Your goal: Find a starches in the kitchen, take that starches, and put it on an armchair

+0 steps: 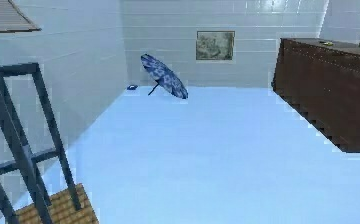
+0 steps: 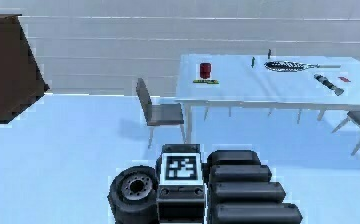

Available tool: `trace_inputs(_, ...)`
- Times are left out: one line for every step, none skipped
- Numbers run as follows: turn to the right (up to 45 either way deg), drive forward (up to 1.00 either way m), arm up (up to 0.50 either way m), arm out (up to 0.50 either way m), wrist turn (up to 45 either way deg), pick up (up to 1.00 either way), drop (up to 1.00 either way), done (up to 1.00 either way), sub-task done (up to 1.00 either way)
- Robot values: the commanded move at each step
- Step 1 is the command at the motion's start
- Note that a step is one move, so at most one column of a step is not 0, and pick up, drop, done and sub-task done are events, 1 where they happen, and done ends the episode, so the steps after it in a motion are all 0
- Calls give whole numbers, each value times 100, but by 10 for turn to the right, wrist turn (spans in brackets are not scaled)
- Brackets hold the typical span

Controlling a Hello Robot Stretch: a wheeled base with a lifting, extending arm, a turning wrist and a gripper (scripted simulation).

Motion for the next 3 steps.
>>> trace_inputs(450, 0, 0, 0, 0, 0, 0, 0, 0)
trace_inputs(450, 0, 0, 0, 0, 0, 0, 0, 0)
trace_inputs(60, 0, 0, 0, 0, 0, 0, 0, 0)
